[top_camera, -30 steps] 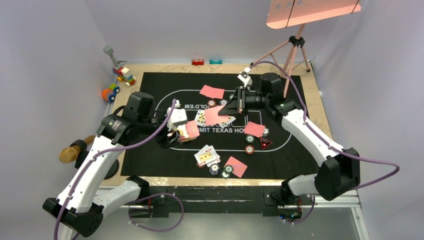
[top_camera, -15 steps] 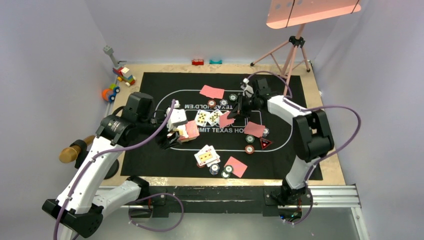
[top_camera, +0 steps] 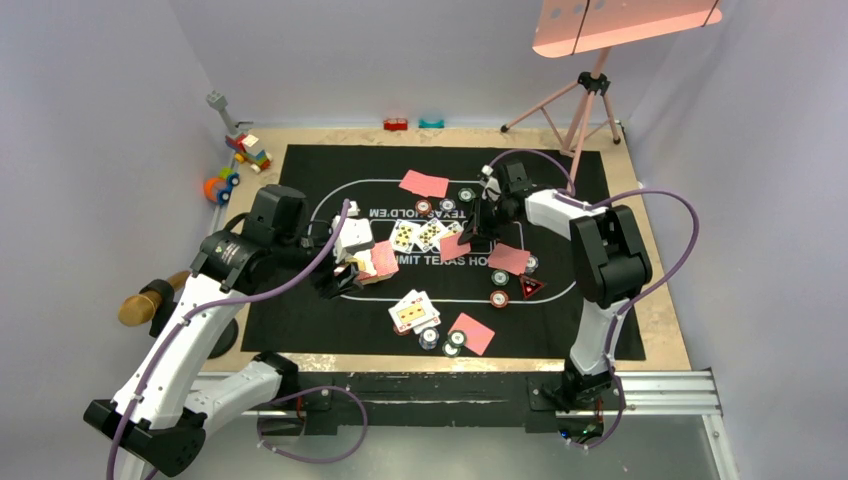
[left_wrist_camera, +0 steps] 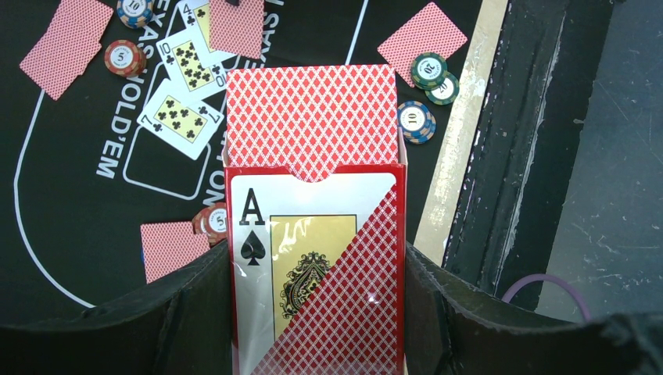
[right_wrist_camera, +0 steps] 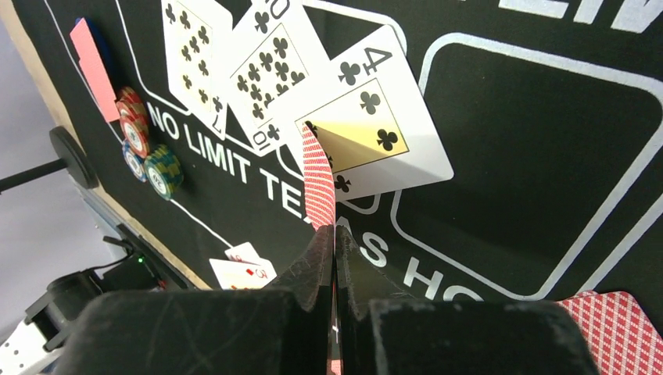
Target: Distribute texas hold em gaming equipment
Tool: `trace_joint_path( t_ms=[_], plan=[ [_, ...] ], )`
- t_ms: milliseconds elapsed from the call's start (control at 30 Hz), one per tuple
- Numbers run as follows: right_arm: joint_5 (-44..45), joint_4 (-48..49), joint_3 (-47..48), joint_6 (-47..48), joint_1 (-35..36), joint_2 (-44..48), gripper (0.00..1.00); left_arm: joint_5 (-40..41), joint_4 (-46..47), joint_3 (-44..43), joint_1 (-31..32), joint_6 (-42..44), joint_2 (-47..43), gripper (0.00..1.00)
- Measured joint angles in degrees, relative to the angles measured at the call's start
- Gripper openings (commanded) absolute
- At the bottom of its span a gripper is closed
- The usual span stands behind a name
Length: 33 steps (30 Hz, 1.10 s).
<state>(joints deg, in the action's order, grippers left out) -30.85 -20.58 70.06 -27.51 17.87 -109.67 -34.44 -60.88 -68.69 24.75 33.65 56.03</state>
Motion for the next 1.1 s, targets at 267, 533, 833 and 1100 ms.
trace_joint_path(
  t_ms=[267,533,833,1100],
  plan=[
    [3.52,-0.94,1.53,1.09,0.13,-1.66,0.37,0.0,-0.02,0.0,0.0,0.0,0.02,0.0],
    [8.13,-4.9,2.91,2.75,0.96,-2.14,0.49,-0.02,-0.02,0.0,0.0,0.0,0.17,0.0],
    [18.84,-12.81,8.57,5.2,2.91,-0.37,0.6,-0.02,-0.02,0.0,0.0,0.0,0.17,0.0],
    [14.1,-12.35,10.12,2.78,5.44,17.4,0.86,-0.02,0.0,0.0,0.0,0.0,0.17,0.0]
  ],
)
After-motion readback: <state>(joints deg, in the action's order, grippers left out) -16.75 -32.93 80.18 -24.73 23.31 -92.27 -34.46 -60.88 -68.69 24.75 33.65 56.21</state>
